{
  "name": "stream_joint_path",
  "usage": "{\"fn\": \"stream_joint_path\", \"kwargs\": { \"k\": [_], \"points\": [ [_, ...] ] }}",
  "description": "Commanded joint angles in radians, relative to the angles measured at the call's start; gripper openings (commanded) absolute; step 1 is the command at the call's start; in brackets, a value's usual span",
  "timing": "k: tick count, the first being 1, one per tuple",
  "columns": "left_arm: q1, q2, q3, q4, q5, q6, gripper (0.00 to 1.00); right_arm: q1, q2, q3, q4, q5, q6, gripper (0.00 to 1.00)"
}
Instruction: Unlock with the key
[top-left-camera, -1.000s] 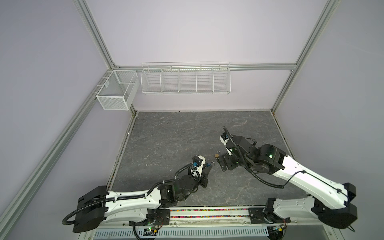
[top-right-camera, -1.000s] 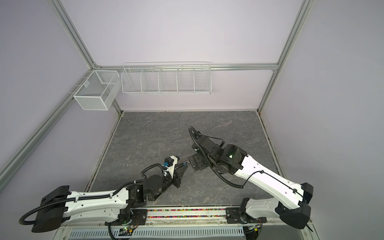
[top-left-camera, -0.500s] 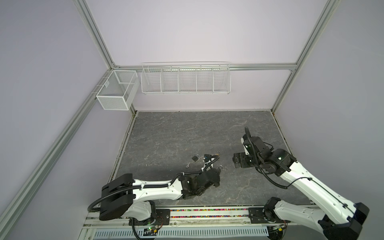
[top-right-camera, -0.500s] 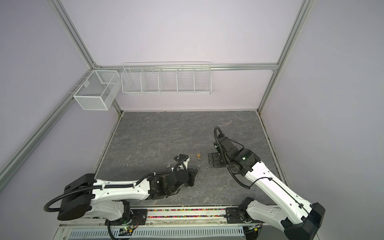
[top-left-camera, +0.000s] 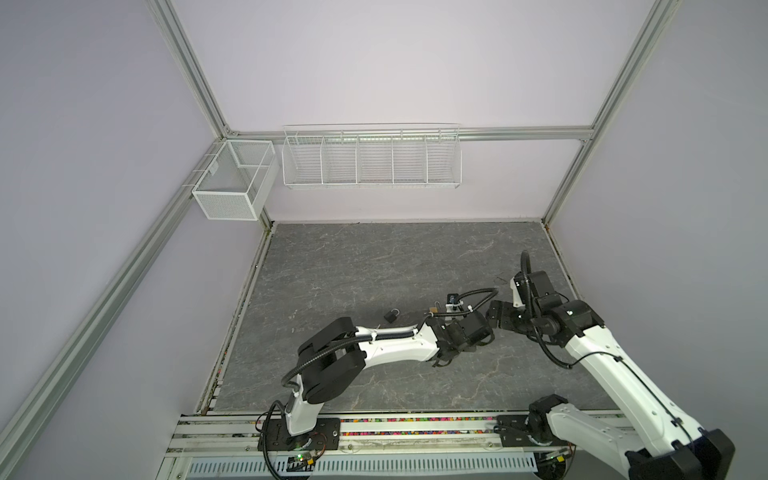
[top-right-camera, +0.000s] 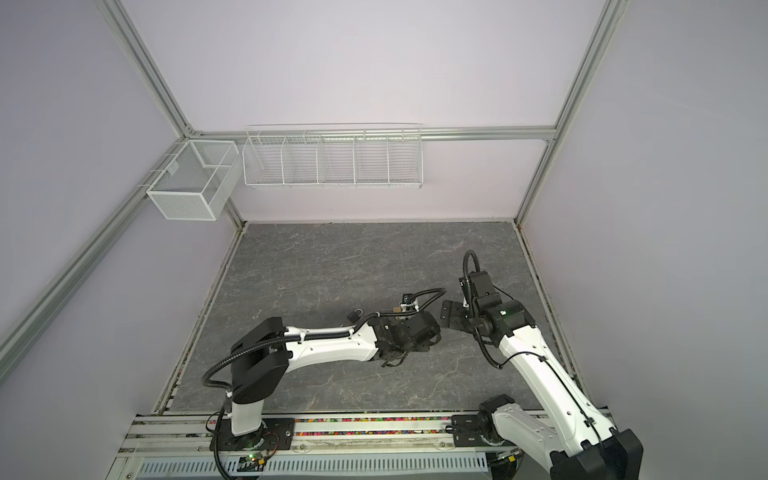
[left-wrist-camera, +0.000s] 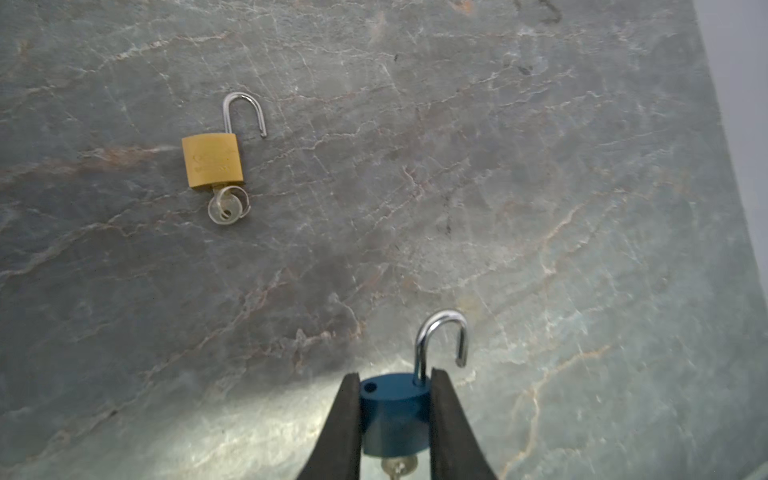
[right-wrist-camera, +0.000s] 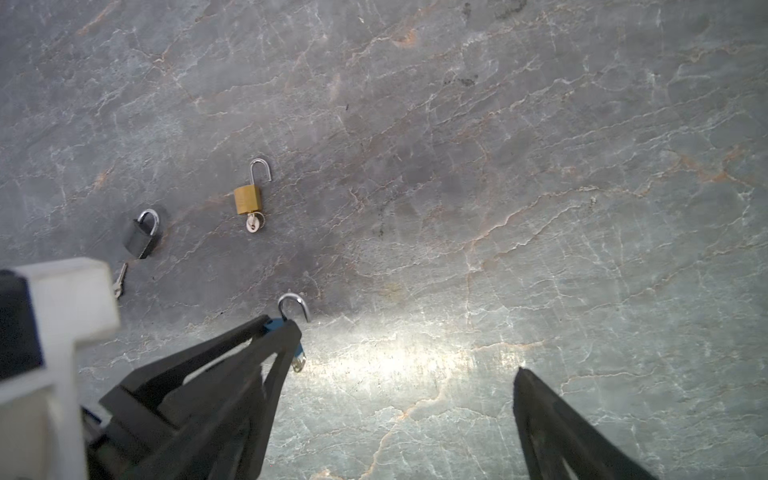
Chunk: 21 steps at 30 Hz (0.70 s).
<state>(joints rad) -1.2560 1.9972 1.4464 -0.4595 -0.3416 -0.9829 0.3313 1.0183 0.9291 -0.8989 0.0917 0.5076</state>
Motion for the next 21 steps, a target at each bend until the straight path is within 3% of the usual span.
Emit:
{"fn": "stream_joint_path", "kwargs": {
  "k": [1, 11, 21],
  "points": [
    [0.028, 0.054, 0.051, -0.119, 0.047, -0.022, 0.00, -0.050, -0.012, -0.030, 0.021, -0.035, -0.010, 0.94],
    [0.051, 0.160, 0.139, -0.130, 0.101, -0.018, 0.00, -0.149, -0.019, -0.082, 0.043, -0.078, -0.025, 0.94],
    [0.063, 0.194, 0.154, -0.132, 0.136, -0.038, 0.00, -0.158, -0.028, -0.090, 0.042, -0.088, -0.027, 0.94]
  ]
}}
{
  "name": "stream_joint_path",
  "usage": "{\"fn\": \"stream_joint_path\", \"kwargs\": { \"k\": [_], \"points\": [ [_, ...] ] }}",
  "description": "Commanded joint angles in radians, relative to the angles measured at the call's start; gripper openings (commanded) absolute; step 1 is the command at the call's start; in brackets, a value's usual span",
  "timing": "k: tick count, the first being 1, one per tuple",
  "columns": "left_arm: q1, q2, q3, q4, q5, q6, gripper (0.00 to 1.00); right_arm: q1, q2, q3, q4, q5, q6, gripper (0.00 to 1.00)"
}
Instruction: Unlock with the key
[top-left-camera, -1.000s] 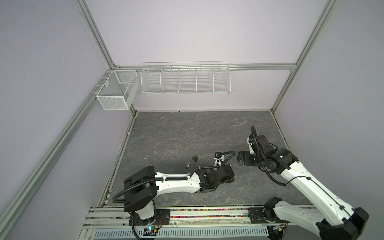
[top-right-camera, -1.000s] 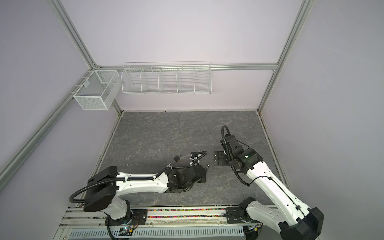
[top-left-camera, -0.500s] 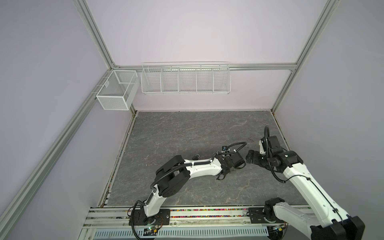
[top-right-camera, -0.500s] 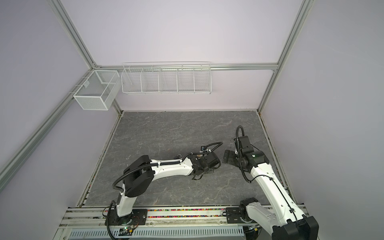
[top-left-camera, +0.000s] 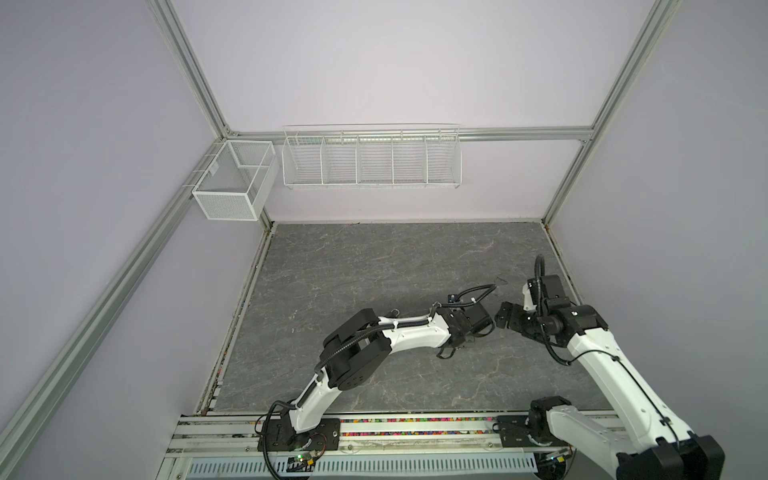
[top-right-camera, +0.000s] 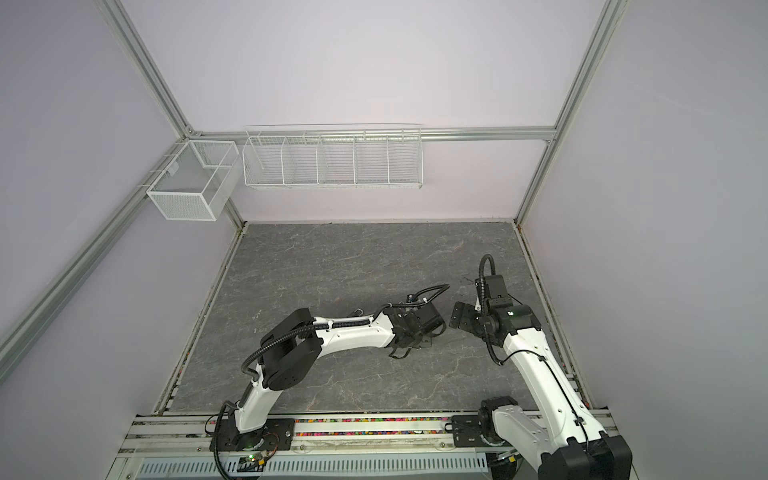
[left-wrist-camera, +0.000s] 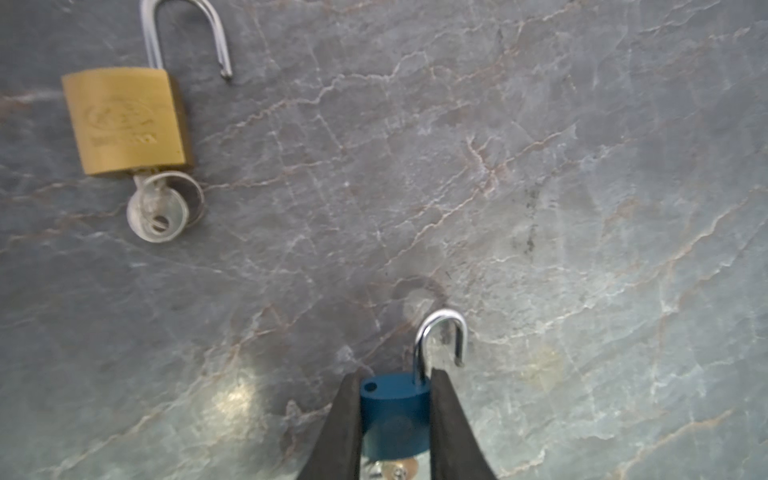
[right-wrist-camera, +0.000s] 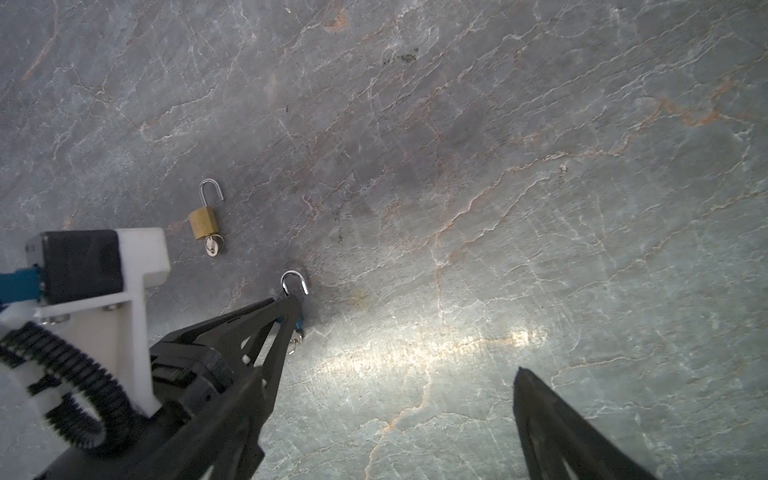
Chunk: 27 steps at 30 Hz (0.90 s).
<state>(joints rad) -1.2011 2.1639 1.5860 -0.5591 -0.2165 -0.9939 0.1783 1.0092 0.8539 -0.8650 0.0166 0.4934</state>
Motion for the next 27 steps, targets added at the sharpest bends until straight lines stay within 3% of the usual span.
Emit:
{"fn": "stream_joint_path", "kwargs": {
  "k": [1, 6, 8, 16, 27],
  "points": [
    [0.011, 0.024, 0.009, -0.027, 0.014, -0.030, 0.00, -0.004, -0.020, -0.015, 0.008, -0.013, -0.015, 0.94],
    [0.016, 0.004, -0.010, -0.007, 0.021, -0.034, 0.16, -0.005, -0.021, -0.009, 0.013, -0.052, -0.033, 0.96],
    [0.018, -0.011, -0.025, 0.006, 0.023, -0.038, 0.27, -0.004, -0.021, -0.003, 0.010, -0.063, -0.038, 0.96],
    [0.026, -0.166, -0.116, 0.074, 0.002, -0.029, 0.45, 0.042, -0.009, 0.055, -0.020, -0.088, -0.036, 0.98],
    [0.033, -0.641, -0.442, 0.086, -0.159, 0.007, 0.47, 0.293, 0.041, 0.189, -0.083, 0.036, 0.066, 0.99]
  ]
}}
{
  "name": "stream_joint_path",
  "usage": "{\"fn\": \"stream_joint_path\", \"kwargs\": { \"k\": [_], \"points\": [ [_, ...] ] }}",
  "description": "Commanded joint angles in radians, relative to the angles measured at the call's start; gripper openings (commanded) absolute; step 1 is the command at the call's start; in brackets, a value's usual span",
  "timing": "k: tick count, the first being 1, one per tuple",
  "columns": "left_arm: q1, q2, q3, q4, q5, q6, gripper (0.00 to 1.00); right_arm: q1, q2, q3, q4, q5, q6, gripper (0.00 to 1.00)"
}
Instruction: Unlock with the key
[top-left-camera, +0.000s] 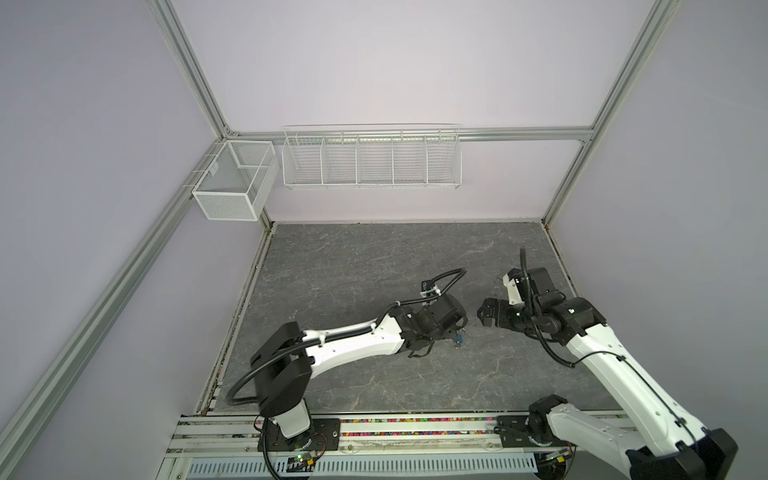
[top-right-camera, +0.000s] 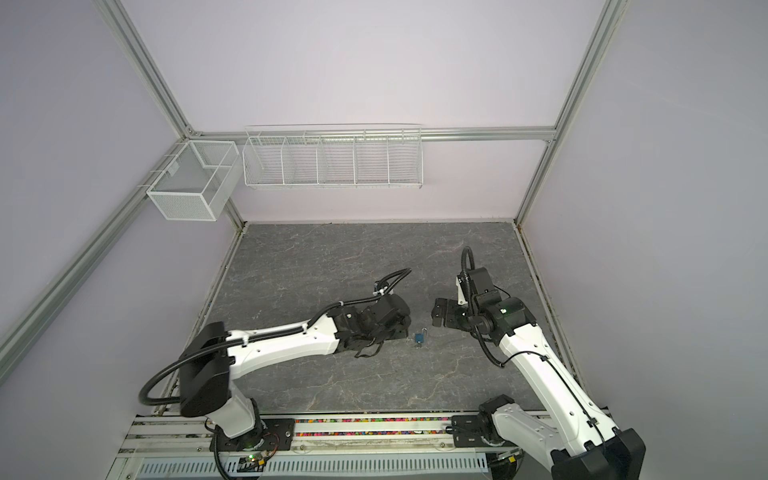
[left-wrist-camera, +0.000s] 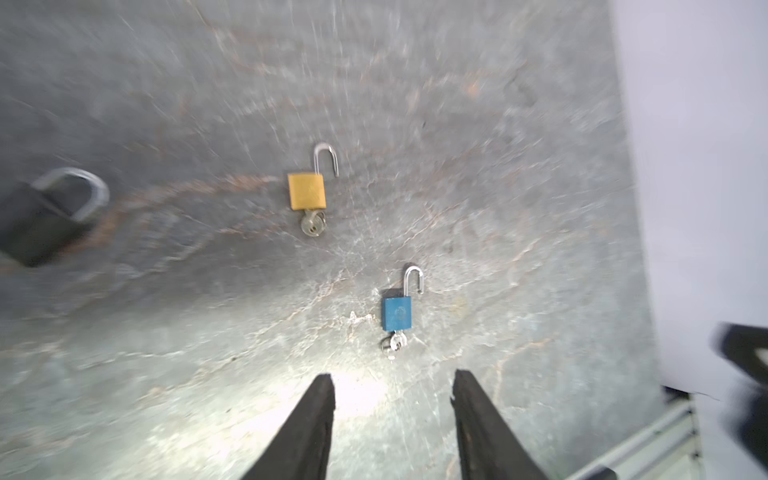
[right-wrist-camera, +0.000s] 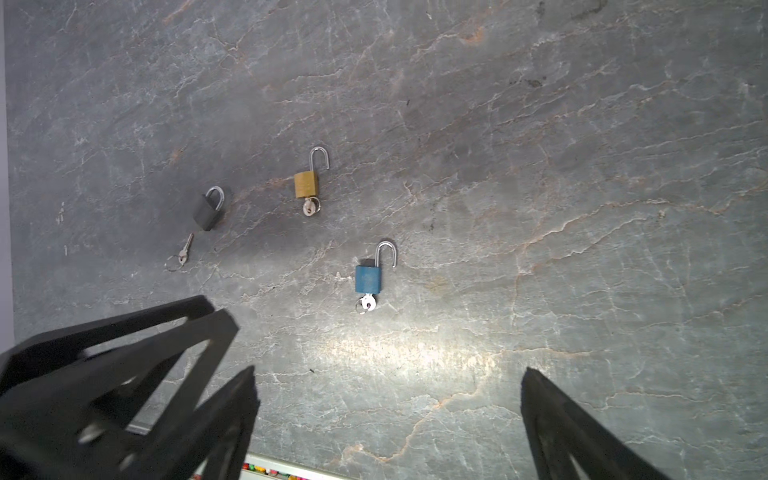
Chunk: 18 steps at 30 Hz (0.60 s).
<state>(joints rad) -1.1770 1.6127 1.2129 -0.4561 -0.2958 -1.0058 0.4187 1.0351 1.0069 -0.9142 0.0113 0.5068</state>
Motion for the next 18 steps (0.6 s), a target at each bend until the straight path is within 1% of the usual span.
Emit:
{"fn": "stream_joint_path", "kwargs": {
  "k": [1, 5, 8, 10, 13, 16, 18],
  "points": [
    [0.009, -0.148, -0.111, -0.024, -0.104, 0.017, 0.47, 0.088, 0.023, 0.052, -0.034, 0.053, 0.070, 0.99],
    [0.017, -0.378, -0.282, -0.044, -0.193, 0.015, 0.47, 0.243, 0.038, 0.096, -0.020, 0.139, 0.134, 0.99],
    [0.021, -0.544, -0.362, -0.090, -0.243, 0.052, 0.49, 0.329, 0.079, 0.094, 0.010, 0.177, 0.176, 0.98],
    [0.029, -0.633, -0.390, -0.161, -0.288, 0.052, 0.50, 0.402, 0.131, 0.101, 0.033, 0.210, 0.192, 0.96],
    [0.043, -0.745, -0.423, -0.265, -0.341, 0.042, 0.50, 0.518, 0.216, 0.117, 0.084, 0.289, 0.210, 0.96],
    [0.059, -0.842, -0.446, -0.355, -0.382, 0.019, 0.50, 0.581, 0.319, 0.148, 0.153, 0.285, 0.227, 0.96],
    [0.067, -0.910, -0.461, -0.405, -0.382, 0.002, 0.50, 0.621, 0.399, 0.188, 0.193, 0.277, 0.229, 0.95]
  ]
}}
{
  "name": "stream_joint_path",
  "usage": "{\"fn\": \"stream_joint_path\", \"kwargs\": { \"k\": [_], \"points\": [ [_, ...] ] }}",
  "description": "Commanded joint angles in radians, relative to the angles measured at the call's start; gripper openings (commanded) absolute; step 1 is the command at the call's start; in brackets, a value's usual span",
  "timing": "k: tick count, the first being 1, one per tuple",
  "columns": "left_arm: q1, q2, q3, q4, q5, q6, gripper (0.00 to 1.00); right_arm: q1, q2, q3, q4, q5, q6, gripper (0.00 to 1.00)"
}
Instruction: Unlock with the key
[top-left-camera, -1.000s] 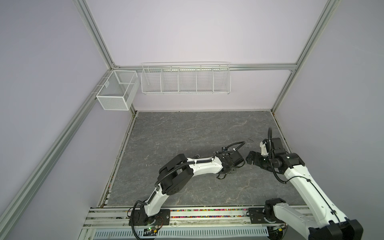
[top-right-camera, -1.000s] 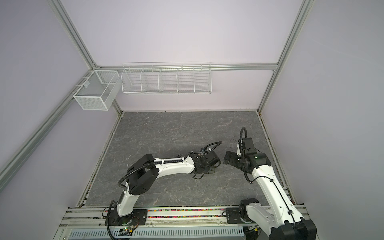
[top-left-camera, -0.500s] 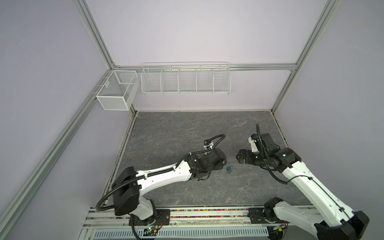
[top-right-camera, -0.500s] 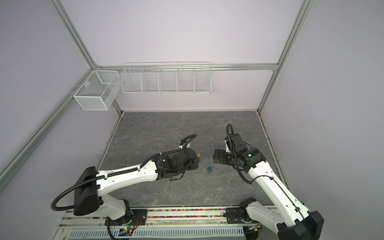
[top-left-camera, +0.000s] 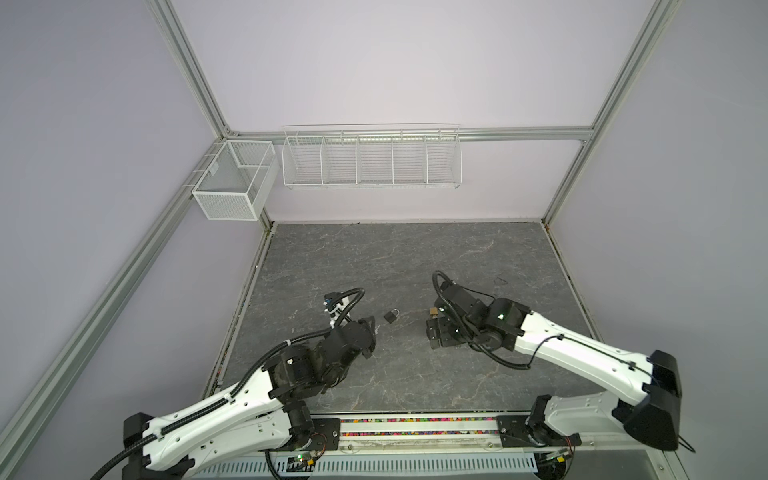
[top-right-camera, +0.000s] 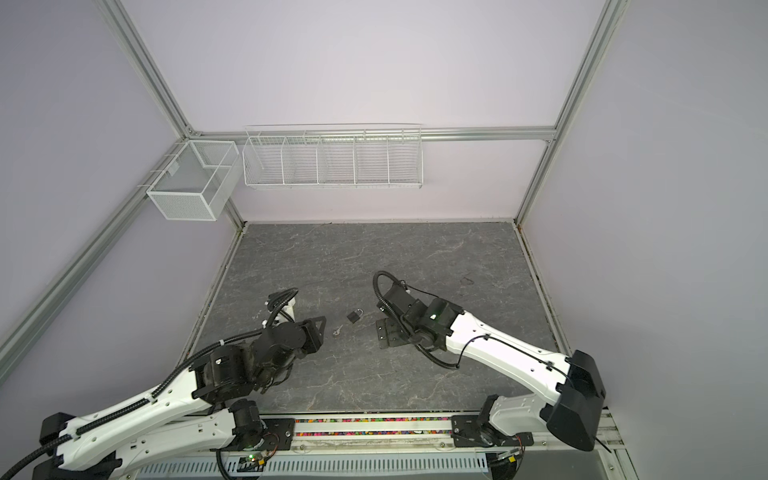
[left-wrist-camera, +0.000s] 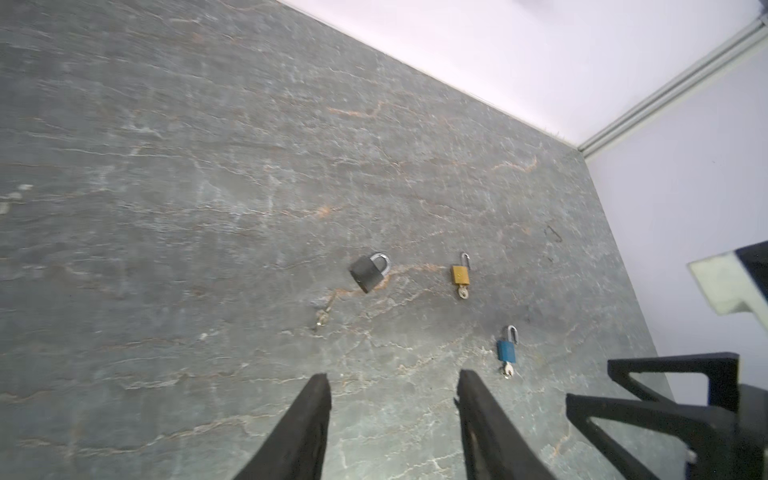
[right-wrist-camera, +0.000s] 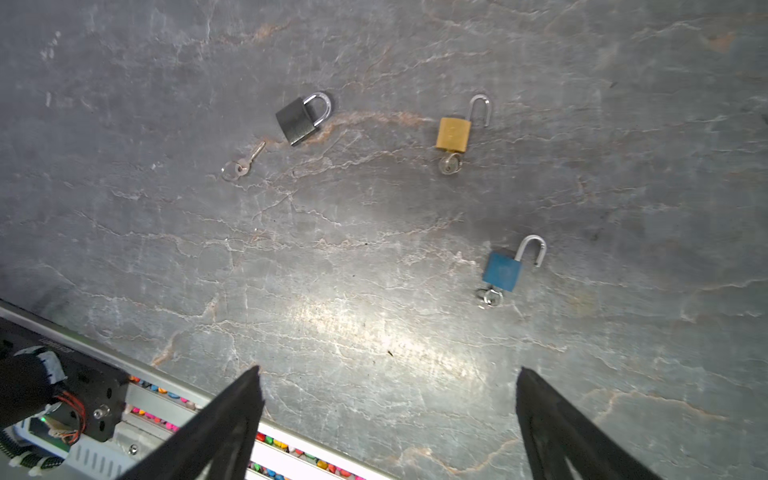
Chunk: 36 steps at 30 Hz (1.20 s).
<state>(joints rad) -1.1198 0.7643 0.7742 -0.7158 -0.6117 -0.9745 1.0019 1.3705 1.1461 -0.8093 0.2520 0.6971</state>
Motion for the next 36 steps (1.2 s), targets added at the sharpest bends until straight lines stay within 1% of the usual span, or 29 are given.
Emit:
{"fn": "stream_joint_path", "kwargs": {
  "k": [1, 3, 7, 10, 12, 15, 16, 22, 23, 25, 27, 36],
  "points": [
    [0.012, -0.085, -0.027, -0.163, -0.101, -0.035, 0.50, 0.055, 0.100, 0.065, 0.110, 0.045, 0.030, 0.94],
    [0.019, -0.131, -0.035, -0.203, -0.122, -0.042, 0.51, 0.090, 0.182, 0.103, 0.164, 0.036, 0.007, 0.92],
    [0.038, -0.184, -0.020, -0.310, -0.157, -0.081, 0.51, 0.105, 0.352, 0.213, 0.197, -0.032, 0.021, 0.85],
    [0.043, -0.214, -0.017, -0.346, -0.173, -0.089, 0.51, 0.113, 0.461, 0.281, 0.224, -0.054, 0.027, 0.77],
    [0.047, -0.225, -0.017, -0.362, -0.180, -0.097, 0.51, 0.115, 0.531, 0.340, 0.211, -0.065, 0.028, 0.69],
    [0.050, -0.223, -0.020, -0.377, -0.194, -0.101, 0.51, 0.118, 0.610, 0.404, 0.191, -0.069, 0.045, 0.62],
    [0.053, -0.221, -0.019, -0.386, -0.200, -0.101, 0.52, 0.120, 0.624, 0.409, 0.199, -0.074, 0.056, 0.60],
    [0.070, -0.226, -0.019, -0.403, -0.210, -0.101, 0.52, 0.129, 0.713, 0.458, 0.220, -0.086, 0.147, 0.49],
    [0.072, -0.227, -0.018, -0.408, -0.210, -0.101, 0.52, 0.131, 0.729, 0.476, 0.203, -0.075, 0.164, 0.47],
    [0.074, -0.233, -0.019, -0.421, -0.214, -0.141, 0.52, 0.135, 0.753, 0.492, 0.188, -0.054, 0.192, 0.40],
    [0.075, -0.241, -0.024, -0.421, -0.216, -0.143, 0.52, 0.137, 0.770, 0.499, 0.192, -0.042, 0.206, 0.37],
    [0.078, -0.244, -0.031, -0.411, -0.214, -0.151, 0.52, 0.139, 0.833, 0.579, 0.125, 0.040, 0.215, 0.31]
  ]
}}
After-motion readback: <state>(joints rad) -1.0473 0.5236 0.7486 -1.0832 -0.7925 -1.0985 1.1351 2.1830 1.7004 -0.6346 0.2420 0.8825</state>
